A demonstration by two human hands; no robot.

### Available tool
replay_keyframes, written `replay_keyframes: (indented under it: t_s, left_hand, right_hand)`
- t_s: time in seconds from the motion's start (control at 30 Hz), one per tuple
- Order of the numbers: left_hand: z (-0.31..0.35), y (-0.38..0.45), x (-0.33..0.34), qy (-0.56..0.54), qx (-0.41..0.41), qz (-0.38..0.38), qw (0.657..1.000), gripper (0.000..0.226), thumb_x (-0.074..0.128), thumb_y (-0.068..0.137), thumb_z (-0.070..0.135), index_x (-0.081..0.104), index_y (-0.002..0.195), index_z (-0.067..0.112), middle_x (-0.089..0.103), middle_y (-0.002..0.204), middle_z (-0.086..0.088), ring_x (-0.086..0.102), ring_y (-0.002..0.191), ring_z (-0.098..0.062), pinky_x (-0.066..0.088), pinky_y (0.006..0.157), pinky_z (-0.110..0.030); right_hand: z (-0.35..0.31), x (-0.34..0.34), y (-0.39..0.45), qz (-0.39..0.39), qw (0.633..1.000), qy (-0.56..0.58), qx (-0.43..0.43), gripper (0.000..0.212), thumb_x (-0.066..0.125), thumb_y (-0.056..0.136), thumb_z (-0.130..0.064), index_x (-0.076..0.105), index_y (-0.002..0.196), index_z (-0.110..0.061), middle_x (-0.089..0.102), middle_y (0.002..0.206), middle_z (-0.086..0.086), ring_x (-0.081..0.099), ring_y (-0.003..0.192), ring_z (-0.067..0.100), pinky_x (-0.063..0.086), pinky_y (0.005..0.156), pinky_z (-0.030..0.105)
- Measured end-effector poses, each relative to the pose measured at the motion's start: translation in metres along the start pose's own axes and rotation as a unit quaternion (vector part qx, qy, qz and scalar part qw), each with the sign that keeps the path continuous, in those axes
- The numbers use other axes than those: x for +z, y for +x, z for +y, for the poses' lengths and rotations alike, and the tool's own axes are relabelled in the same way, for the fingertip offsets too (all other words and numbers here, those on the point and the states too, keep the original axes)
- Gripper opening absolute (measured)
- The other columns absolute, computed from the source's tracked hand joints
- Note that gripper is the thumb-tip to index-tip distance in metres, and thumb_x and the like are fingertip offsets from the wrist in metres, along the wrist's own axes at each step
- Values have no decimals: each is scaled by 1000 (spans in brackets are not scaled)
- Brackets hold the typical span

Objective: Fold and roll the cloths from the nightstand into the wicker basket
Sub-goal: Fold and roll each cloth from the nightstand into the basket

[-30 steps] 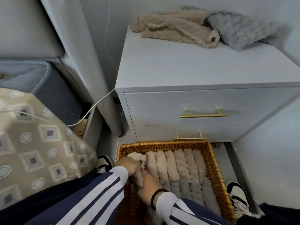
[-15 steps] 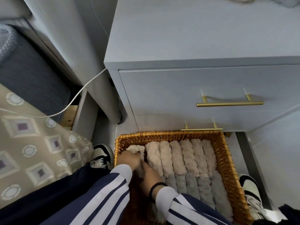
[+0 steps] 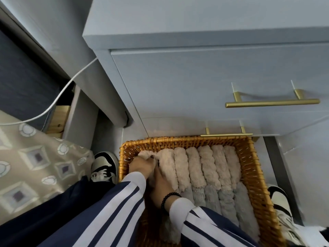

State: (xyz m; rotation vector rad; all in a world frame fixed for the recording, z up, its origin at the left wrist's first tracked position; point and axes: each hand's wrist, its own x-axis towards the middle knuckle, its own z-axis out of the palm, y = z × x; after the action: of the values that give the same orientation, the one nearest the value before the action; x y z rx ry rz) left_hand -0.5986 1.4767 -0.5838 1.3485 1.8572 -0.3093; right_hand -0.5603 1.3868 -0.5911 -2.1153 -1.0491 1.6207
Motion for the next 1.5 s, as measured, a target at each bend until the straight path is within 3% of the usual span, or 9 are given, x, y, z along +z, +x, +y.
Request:
replay_keyframes:
  t_s: [0.17, 0.3, 0.43, 0.53, 0.77, 0.87, 1.07, 1.3, 1.5]
  left_hand:
    - [4, 4, 8, -2, -11, -8, 1000, 39, 52, 91, 36, 61, 114, 7, 63, 119, -13, 59, 111, -32, 42, 82, -30]
    - [13, 1, 6, 5, -1, -26, 1000, 32, 58, 88, 34, 60, 108, 8, 63, 111, -9, 60, 110, -30, 47, 84, -32]
    - [3, -1, 10, -74, 43, -39, 996, 44, 59, 86, 39, 59, 119, 10, 64, 116, -11, 60, 107, -31, 51, 92, -39]
    - [-10, -7, 15, -120, 60, -41, 990, 56, 59, 90, 32, 38, 136, 7, 58, 124, -15, 56, 113, -35, 47, 96, -39]
    - [-9, 3, 34, -78, 92, -126, 985, 72, 46, 84, 29, 9, 146, 23, 67, 103, -21, 67, 91, -36, 55, 86, -49]
    - [-2, 6, 35, -70, 91, -120, 986, 65, 46, 89, 22, 14, 146, 15, 63, 115, -20, 64, 98, -33, 52, 90, -42]
    - [14, 0, 22, -81, 48, -119, 988, 69, 53, 91, 17, 14, 148, 4, 48, 137, -17, 48, 125, -33, 40, 105, -38]
    - [9, 2, 18, -77, 22, -121, 989, 68, 60, 83, 33, 37, 138, 1, 61, 121, -14, 59, 110, -30, 48, 98, -42]
    - [25, -46, -14, -11, 116, -115, 987, 30, 47, 93, 17, 59, 117, 3, 60, 111, -11, 58, 108, -29, 47, 91, -34]
  right_hand:
    - [2, -5, -3, 48, 998, -34, 20, 69, 52, 93, -24, 15, 151, -23, 54, 134, 9, 55, 116, 25, 46, 98, 35]
    - [2, -18, -20, 109, 990, -85, 41, 39, 50, 93, -23, 43, 130, -15, 61, 119, 10, 60, 106, 28, 49, 84, 33]
    - [7, -22, -29, 152, 981, -111, 39, 26, 53, 90, -28, 46, 111, -14, 62, 103, 7, 62, 97, 28, 43, 70, 30]
    - [13, -24, -26, 152, 981, -107, 53, 17, 53, 88, -27, 42, 96, -18, 43, 75, -3, 60, 87, 25, 41, 66, 28]
    - [16, -26, -20, 146, 984, -77, 74, 10, 52, 86, -24, 44, 89, -18, 57, 87, 3, 61, 90, 25, 45, 68, 28]
    - [20, -26, -19, 147, 984, -79, 66, 10, 51, 87, -23, 42, 88, -19, 40, 72, -5, 58, 83, 23, 44, 67, 27]
    - [19, -28, -21, 135, 985, -81, 67, 18, 52, 88, -34, 41, 87, -20, 45, 75, -4, 56, 82, 22, 45, 68, 28]
    - [16, -36, -31, 121, 987, -73, 77, 33, 55, 83, -45, 55, 99, -16, 63, 102, 6, 62, 92, 26, 52, 75, 31]
    - [13, -56, -51, 153, 984, -51, 74, 30, 57, 85, -34, 59, 106, -12, 64, 103, 5, 61, 96, 24, 49, 74, 27]
